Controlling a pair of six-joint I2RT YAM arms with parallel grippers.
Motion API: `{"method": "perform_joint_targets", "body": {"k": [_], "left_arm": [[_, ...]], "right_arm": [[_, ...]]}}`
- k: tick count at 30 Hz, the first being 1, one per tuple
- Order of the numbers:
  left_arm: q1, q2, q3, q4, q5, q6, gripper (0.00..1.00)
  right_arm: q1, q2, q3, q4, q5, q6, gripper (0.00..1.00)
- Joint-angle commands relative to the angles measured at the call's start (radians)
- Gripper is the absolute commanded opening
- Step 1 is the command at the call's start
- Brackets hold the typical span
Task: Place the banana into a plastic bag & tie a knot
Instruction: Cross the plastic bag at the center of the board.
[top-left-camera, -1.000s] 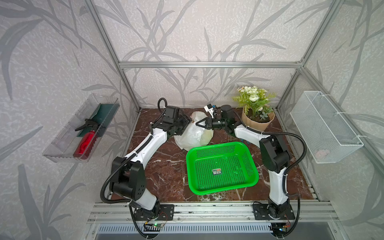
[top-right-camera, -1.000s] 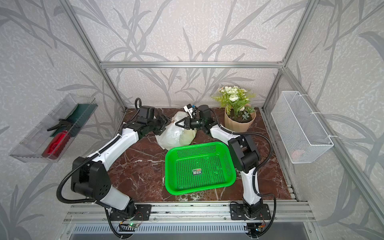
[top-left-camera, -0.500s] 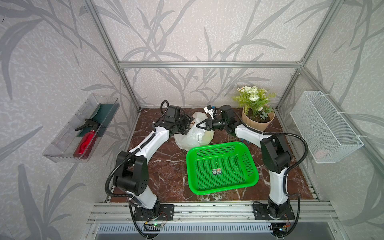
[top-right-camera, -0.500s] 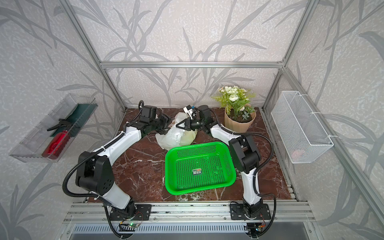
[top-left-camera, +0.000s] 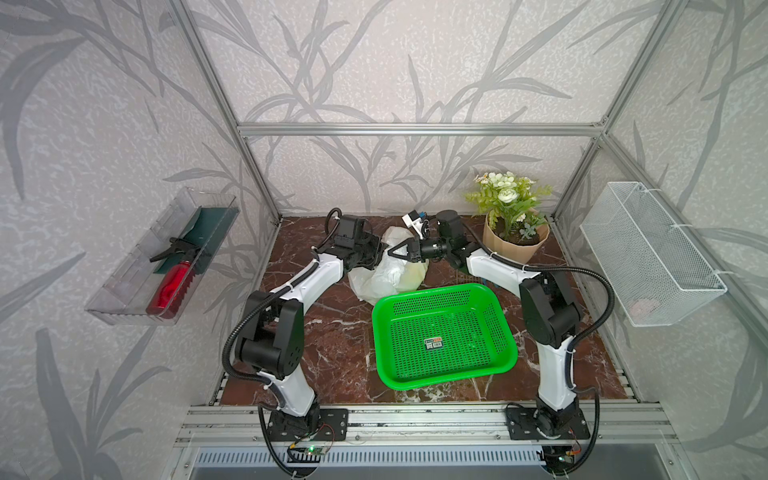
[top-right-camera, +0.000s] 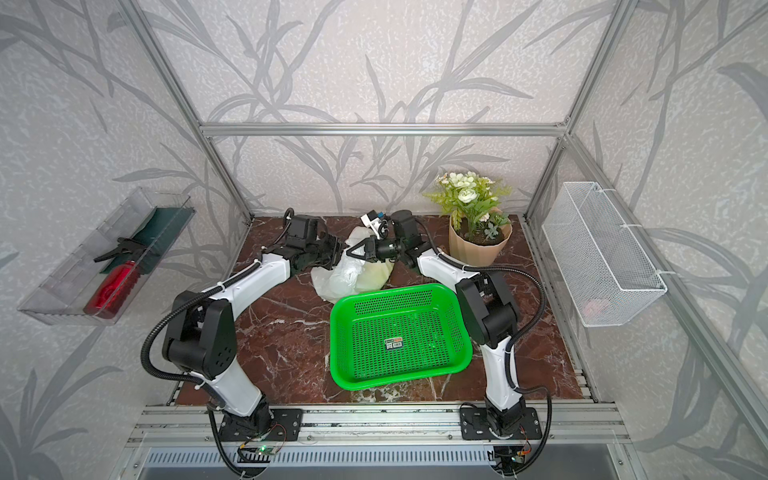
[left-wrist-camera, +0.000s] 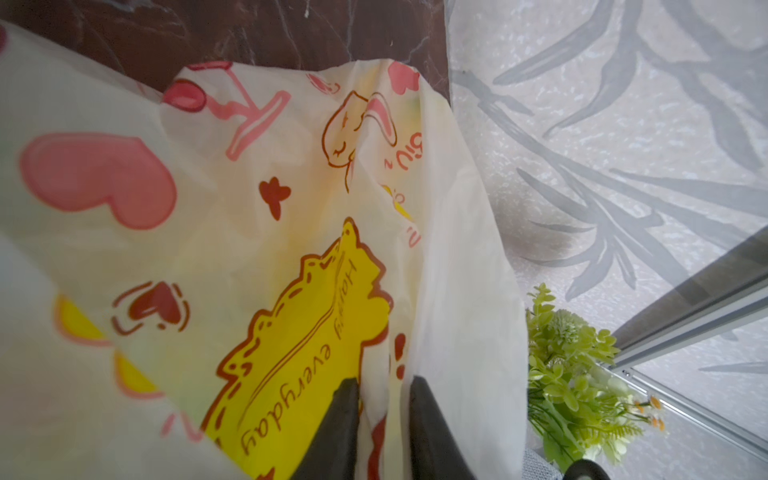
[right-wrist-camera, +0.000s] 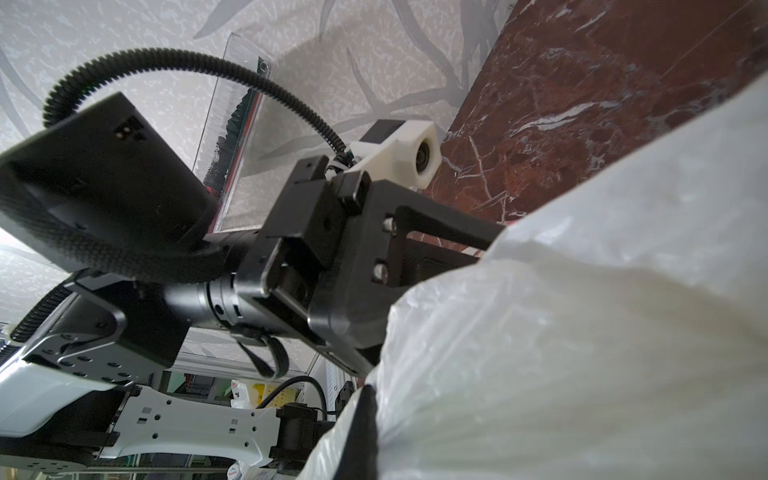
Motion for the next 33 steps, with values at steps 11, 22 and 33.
{"method": "perform_joint_targets", "body": {"k": [11,22,33], "left_arm": [[0.031,-0.172,-0.098,0.032,-0.140,0.012,0.00],[0.059,-0.238,-0.147,0.017,-0.173,0.044,0.00],[0.061,-0.269,-0.156,-0.067,-0.160,0.079,0.00]], "right_arm": [[-0.013,-0.035,-0.022,0.000,-0.038,-0.045,0.00],[-0.018,-0.063,-0.008,-0.076,-0.001,-0.105,0.00],[-0.027,-0.076,-0.020,0.035,-0.003,-0.019,0.00]]}}
